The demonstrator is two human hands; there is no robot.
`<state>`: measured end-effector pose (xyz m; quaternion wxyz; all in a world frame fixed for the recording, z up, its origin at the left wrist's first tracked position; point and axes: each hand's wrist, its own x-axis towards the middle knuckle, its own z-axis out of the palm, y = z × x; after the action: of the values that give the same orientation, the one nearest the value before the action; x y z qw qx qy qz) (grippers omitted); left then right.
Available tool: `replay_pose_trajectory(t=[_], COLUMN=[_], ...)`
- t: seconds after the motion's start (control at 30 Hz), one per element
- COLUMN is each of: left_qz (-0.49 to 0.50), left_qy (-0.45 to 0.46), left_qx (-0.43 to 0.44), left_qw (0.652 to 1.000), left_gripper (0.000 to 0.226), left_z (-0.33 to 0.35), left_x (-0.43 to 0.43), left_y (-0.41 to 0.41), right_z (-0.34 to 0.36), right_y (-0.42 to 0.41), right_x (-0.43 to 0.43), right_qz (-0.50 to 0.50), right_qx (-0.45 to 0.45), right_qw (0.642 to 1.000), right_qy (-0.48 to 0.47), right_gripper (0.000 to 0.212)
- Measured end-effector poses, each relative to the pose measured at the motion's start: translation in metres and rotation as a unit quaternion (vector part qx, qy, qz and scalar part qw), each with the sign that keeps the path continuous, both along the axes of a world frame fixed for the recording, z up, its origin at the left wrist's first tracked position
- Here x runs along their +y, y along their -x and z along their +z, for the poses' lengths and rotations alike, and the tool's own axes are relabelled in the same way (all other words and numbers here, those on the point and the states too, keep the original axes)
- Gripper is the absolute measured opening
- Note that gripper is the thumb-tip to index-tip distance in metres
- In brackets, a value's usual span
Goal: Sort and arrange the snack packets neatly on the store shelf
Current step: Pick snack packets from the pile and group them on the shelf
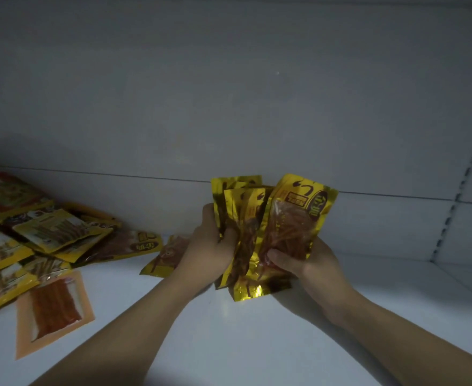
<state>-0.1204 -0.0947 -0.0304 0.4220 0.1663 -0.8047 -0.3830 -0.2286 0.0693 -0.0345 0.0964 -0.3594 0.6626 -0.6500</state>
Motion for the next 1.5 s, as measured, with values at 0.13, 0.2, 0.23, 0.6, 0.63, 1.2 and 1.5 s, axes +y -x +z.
replay_pose_trajectory(t=[0.13,0.2,0.23,0.6,0.63,1.2,1.5], left_qz=[-0.047,-0.080,-0.098,0.054,0.066,-0.254,-0.248], left_qy=[-0.068,-0.117,-0.144,-0.017,0.002,-0.195,-0.200], left_qx=[-0.031,-0.005,0.009,0.048,0.058,-0.042,-0.022], left_qw=[0.996,0.990,0.985,0.997,0.996,0.946,0.948], left_gripper=[0.015,0.026,0.030,0.014,0.020,0.063,0.054], left_z=[-0.001,0.001,0.001,-0.002,-0.001,0.008,0.008], left_x=[-0.002,0.001,0.003,0.007,0.009,0.003,-0.002], left_y=[0.002,0.002,0.002,0.007,0.007,-0.002,-0.003], right_z=[0.003,0.005,0.006,0.005,0.005,0.009,0.008], right_y=[0.001,0.003,0.004,0.002,0.001,0.014,0.011], right_x=[-0.001,-0.001,-0.001,0.001,0.001,0.004,0.004], right_qz=[0.001,-0.001,-0.005,0.100,0.119,0.150,0.148], right_qx=[-0.024,-0.035,-0.046,-0.131,-0.138,-0.165,-0.118], right_qw=[1.000,0.999,0.999,0.986,0.983,0.973,0.982], right_qy=[0.010,0.017,0.026,0.034,0.037,0.064,-0.019], right_gripper=[0.045,0.045,0.045,0.063,0.060,0.061,0.063])
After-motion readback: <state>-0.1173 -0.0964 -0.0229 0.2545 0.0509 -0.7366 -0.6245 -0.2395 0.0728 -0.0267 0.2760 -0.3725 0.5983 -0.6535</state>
